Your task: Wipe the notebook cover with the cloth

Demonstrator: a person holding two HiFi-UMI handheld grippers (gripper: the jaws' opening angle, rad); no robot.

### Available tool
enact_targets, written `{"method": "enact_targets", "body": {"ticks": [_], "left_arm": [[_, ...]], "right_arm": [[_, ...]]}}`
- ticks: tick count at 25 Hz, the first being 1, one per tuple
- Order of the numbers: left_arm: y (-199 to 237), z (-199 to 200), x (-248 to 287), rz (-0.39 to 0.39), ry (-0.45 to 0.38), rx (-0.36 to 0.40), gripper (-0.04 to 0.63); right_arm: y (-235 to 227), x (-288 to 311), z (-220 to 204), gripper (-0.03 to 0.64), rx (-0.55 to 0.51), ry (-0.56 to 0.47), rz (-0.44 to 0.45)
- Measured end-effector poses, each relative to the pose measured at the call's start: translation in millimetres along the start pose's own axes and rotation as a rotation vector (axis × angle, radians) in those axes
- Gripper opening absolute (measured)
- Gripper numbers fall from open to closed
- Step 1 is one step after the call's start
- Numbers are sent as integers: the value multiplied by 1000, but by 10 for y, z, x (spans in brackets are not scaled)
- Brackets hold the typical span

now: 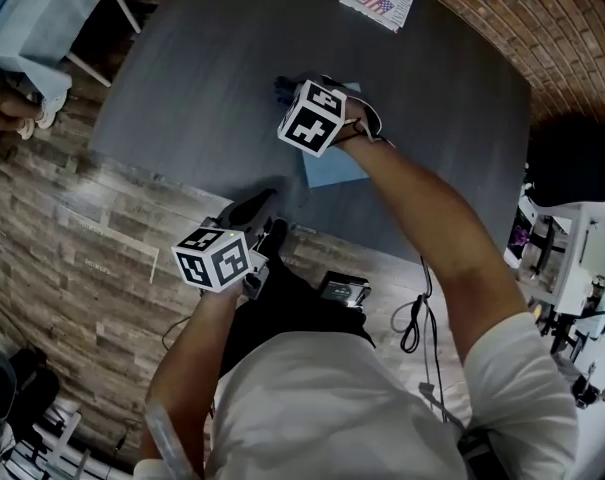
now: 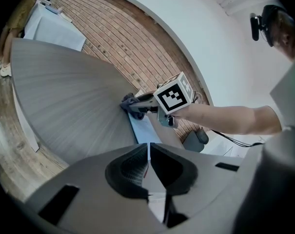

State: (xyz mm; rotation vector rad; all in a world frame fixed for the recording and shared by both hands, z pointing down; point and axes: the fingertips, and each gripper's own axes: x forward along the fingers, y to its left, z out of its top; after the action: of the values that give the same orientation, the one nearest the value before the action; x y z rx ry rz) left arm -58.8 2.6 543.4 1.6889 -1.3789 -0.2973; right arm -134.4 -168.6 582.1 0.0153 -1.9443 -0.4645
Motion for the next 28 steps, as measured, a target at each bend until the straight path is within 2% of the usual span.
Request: {"method": "enact_targets", "body": {"ticks": [10, 28], "left_arm": [[-130, -82, -111, -20, -1, 13, 9], [-375, -243, -251, -50, 4, 48, 9]], "right_arm": [[268, -143, -79, 114, -30, 16, 5], [689, -347, -282, 114, -25, 26, 17]]}}
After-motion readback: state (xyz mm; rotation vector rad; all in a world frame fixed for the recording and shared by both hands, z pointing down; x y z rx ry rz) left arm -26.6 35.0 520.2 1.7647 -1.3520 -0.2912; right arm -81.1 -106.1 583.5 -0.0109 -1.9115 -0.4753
